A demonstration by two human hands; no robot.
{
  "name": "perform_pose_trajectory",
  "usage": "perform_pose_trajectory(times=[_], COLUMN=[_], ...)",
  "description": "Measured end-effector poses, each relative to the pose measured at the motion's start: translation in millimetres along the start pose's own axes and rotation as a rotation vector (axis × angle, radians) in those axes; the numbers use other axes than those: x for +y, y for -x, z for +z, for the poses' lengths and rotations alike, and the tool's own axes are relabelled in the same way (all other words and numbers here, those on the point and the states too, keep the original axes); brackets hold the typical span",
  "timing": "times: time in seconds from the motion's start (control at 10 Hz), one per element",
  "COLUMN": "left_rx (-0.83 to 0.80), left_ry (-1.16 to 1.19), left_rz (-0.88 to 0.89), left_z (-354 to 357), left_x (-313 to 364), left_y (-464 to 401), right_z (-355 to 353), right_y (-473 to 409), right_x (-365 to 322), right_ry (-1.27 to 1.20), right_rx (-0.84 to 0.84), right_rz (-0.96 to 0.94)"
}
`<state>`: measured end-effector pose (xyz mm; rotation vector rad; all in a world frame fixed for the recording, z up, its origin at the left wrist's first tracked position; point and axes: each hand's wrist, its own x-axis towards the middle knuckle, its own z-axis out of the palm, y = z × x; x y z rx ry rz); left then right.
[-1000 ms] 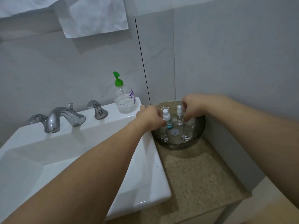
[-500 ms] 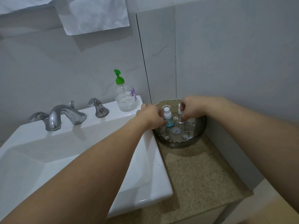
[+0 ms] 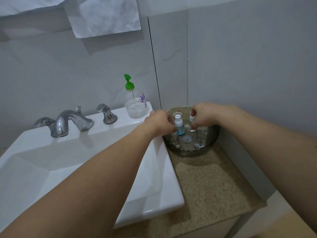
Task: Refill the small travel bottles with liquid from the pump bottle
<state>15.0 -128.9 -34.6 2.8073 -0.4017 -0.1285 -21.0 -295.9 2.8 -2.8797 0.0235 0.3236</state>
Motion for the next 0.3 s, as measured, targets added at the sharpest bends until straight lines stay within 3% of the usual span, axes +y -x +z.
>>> perform_pose_trajectory(times=[0.3], left_rx=[0.005], left_ry=[0.105], left_rz=[0.013], left_z=[-14], left_x=[-2], left_y=[9], right_z=[-3], right_y=[11], right_x=[-11], right_ry=[0.006], right_rx=[0.089], right_rz=[0.001])
